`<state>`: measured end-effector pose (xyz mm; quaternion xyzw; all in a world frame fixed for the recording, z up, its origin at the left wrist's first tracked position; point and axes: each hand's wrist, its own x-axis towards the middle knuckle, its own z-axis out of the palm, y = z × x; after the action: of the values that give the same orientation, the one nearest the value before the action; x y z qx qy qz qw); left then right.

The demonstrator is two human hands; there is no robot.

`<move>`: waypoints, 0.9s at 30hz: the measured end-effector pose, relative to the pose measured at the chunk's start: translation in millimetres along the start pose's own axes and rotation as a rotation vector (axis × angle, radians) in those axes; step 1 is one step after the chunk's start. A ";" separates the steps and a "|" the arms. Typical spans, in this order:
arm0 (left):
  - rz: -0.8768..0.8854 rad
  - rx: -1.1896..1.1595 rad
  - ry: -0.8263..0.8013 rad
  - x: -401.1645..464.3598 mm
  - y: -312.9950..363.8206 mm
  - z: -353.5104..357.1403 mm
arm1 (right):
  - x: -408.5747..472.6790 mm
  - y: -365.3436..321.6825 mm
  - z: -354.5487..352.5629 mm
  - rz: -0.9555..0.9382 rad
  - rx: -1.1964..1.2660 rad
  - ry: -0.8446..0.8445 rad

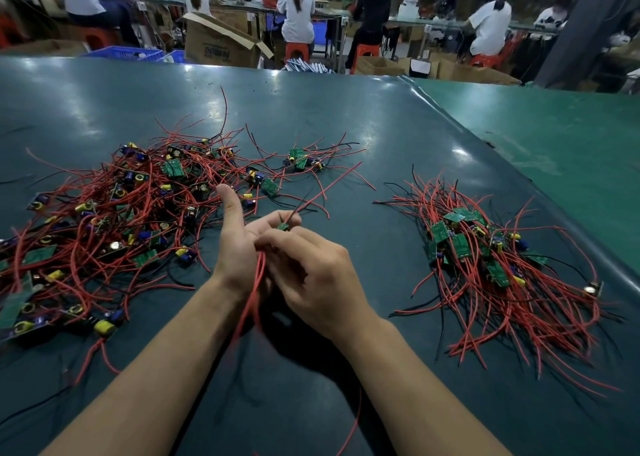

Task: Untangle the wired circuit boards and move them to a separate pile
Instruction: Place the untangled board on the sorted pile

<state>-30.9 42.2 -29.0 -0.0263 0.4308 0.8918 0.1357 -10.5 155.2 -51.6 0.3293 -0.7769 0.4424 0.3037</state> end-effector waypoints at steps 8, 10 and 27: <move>0.085 0.169 -0.061 -1.8 -3.1 3.7 | 11.0 -4.5 -2.8 0.471 0.589 0.216; 0.125 0.141 -0.011 -0.7 -3.8 3.4 | 11.5 -4.5 -2.8 0.543 0.693 0.260; 0.331 0.205 0.014 5.1 -14.1 0.6 | 18.0 9.8 -15.3 0.984 0.608 0.377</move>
<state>-32.0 52.1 -40.2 0.0523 0.5186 0.8533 -0.0137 -26.2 168.2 -36.2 -0.0805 -0.6096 0.7836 0.0885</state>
